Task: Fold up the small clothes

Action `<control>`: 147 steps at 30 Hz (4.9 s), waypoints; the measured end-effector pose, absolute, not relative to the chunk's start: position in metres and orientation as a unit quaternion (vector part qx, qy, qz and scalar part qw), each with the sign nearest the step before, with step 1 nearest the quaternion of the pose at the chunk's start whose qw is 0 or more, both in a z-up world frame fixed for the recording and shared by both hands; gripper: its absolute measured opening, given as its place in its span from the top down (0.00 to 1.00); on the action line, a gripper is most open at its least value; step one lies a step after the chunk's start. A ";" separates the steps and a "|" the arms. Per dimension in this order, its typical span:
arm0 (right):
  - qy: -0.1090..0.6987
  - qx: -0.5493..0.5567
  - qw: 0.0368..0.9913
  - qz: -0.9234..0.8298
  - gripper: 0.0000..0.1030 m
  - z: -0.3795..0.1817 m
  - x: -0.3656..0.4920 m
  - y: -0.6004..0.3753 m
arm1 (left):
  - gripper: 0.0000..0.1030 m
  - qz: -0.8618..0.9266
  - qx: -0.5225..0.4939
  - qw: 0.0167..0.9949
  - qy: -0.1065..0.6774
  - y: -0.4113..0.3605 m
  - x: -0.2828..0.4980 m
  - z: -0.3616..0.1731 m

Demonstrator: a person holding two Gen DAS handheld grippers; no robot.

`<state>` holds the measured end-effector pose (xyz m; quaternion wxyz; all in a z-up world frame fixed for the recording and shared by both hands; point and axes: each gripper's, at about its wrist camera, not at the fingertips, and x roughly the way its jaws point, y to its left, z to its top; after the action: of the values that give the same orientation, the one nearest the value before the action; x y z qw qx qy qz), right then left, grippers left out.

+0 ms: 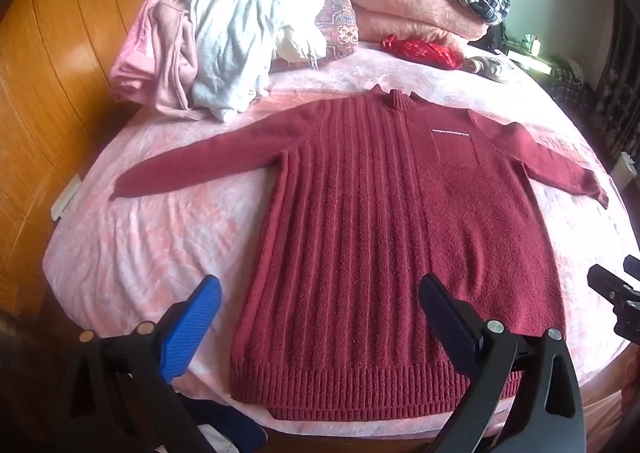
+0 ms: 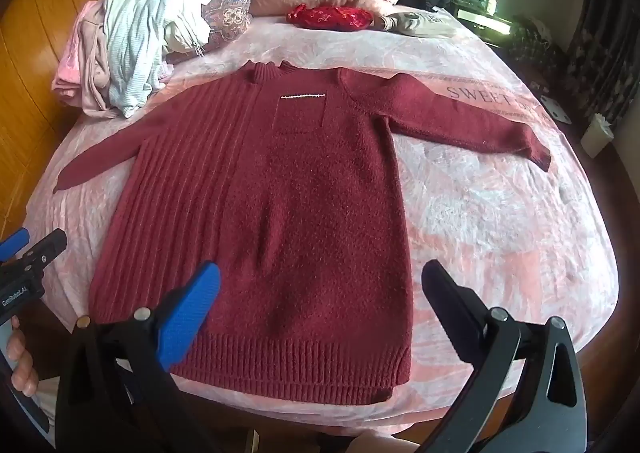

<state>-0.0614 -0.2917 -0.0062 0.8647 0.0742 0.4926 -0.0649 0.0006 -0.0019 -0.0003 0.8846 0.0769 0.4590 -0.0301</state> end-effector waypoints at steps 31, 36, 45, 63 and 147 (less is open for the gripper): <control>0.482 0.082 0.868 -0.086 0.03 -0.006 -0.062 -0.295 | 0.04 -0.034 0.073 0.889 0.450 -0.001 -0.001 0.000; 0.482 0.082 0.868 -0.087 0.03 -0.005 -0.062 -0.296 | 0.04 -0.032 0.076 0.889 0.451 0.000 -0.001 -0.001; 0.482 0.081 0.868 -0.086 0.03 -0.005 -0.061 -0.295 | 0.04 -0.031 0.077 0.888 0.452 -0.002 0.000 -0.002; 0.480 0.081 0.870 -0.084 0.03 -0.005 -0.062 -0.294 | 0.04 -0.032 0.077 0.888 0.452 -0.001 0.000 -0.002; 0.516 0.338 0.748 -0.245 0.89 -0.156 0.087 -0.729 | 0.03 -0.034 0.091 0.873 0.478 -0.124 0.211 -0.093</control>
<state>0.0873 -0.7286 -0.1560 0.7482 0.3377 0.5156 -0.2454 0.2111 -0.1240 -0.0929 0.8730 0.0909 0.4780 -0.0343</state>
